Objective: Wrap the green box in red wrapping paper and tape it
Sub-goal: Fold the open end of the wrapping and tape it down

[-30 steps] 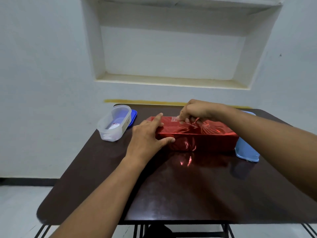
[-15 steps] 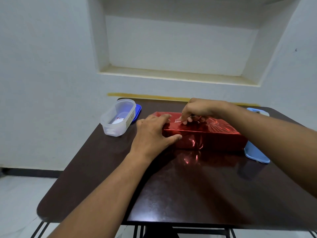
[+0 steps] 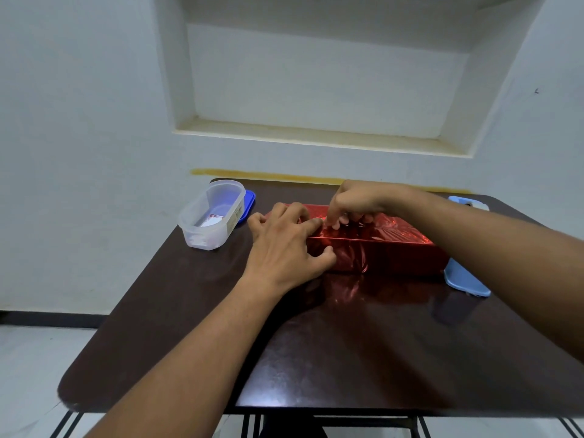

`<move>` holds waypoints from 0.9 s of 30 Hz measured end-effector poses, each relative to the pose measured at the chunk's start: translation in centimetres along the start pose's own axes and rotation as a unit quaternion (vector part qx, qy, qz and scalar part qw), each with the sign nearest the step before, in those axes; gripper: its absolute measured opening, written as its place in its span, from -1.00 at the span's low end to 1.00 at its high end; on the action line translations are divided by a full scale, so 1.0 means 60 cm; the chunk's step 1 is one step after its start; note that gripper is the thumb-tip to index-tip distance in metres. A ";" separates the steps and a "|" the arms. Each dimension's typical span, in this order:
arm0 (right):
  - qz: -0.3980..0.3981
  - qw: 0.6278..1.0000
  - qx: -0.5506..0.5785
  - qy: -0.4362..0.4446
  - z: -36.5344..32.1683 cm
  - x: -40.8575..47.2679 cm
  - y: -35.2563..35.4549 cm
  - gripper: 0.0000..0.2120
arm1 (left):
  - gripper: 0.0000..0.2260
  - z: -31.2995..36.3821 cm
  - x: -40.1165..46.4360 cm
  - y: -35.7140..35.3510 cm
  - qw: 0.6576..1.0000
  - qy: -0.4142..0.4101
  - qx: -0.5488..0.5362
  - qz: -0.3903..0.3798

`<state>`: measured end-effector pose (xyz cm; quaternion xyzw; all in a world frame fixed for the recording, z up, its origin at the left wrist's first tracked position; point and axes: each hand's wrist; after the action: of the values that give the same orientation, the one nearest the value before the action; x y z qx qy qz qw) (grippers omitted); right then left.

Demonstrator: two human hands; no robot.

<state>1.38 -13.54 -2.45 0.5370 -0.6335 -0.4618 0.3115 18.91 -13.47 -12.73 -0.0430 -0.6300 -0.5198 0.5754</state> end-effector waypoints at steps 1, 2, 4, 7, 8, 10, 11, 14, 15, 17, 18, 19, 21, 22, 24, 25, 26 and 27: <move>-0.002 1.000 -0.004 0.000 -0.002 0.001 -0.001 -0.73 | -0.50 0.002 0.000 0.001 1.000 0.002 0.000 -0.001; -0.005 1.000 -0.011 -0.002 -0.005 0.003 -0.001 -0.74 | -0.50 0.002 -0.001 0.001 1.000 0.004 0.000 0.000; -0.014 0.999 -0.035 -0.014 -0.008 0.003 0.004 -0.78 | -0.50 0.002 -0.001 0.002 1.000 0.009 -0.001 0.002; -0.048 0.993 -0.087 -0.058 -0.018 0.006 0.018 -0.77 | -0.51 0.003 -0.001 0.002 1.000 0.014 -0.003 0.000; -0.062 0.990 -0.102 -0.072 -0.022 0.008 0.022 -0.74 | -0.51 0.003 -0.001 0.001 1.000 0.015 -0.003 -0.001; -0.087 0.984 -0.121 -0.099 -0.031 0.015 0.025 -0.75 | -0.51 0.003 -0.001 0.000 1.000 0.016 -0.002 -0.001; -0.095 0.981 -0.125 -0.112 -0.034 0.017 0.026 -0.78 | -0.50 0.002 -0.001 -0.001 1.000 0.017 -0.001 -0.002; -0.102 0.975 -0.142 -0.139 -0.042 0.020 0.027 -0.80 | -0.49 0.001 -0.001 -0.003 1.000 0.019 0.001 -0.005; -0.101 0.974 -0.147 -0.142 -0.044 0.019 0.027 -0.79 | -0.49 0.001 -0.001 -0.003 1.000 0.019 0.002 -0.005; -0.101 0.971 -0.158 -0.145 -0.050 0.014 0.029 -0.75 | -0.49 0.001 -0.002 -0.004 1.000 0.019 0.004 -0.002; -0.097 0.971 -0.164 -0.146 -0.052 0.014 0.030 -0.73 | -0.48 0.001 -0.002 -0.004 1.000 0.020 0.004 -0.002; -0.089 0.970 -0.169 -0.149 -0.053 0.013 0.030 -0.70 | -0.48 0.000 -0.002 -0.004 1.000 0.020 0.004 -0.004; -0.071 0.967 -0.195 -0.149 -0.053 0.013 0.030 -0.64 | -0.48 0.000 -0.002 -0.005 1.000 0.022 0.003 -0.006; -0.064 0.965 -0.206 -0.148 -0.052 0.013 0.029 -0.62 | -0.48 0.000 -0.001 -0.005 1.000 0.022 0.002 -0.008; -0.058 0.965 -0.210 -0.146 -0.048 0.012 0.029 -0.61 | -0.46 0.000 -0.001 -0.005 1.000 0.024 0.002 -0.012; -0.053 0.966 -0.207 -0.148 -0.048 0.009 0.030 -0.64 | -0.46 -0.001 -0.001 -0.005 1.000 0.025 0.002 -0.014; -0.048 0.967 -0.205 -0.146 -0.047 0.005 0.031 -0.67 | -0.45 -0.001 -0.001 -0.006 1.000 0.025 0.001 -0.014; -0.046 0.967 -0.209 -0.141 -0.047 -0.001 0.032 -0.69 | -0.45 -0.001 -0.002 -0.006 1.000 0.026 0.000 -0.014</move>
<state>3.14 -14.21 0.38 0.4180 -0.5347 -0.6689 0.3032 18.75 -13.62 -13.06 -0.0207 -0.6154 -0.5286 0.5843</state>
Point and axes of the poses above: each hand's wrist, its own x-axis towards the middle knuckle, its own y-axis out of the back of the hand, z = x × y, and after that the axes turned 10 degrees about z, right-handed
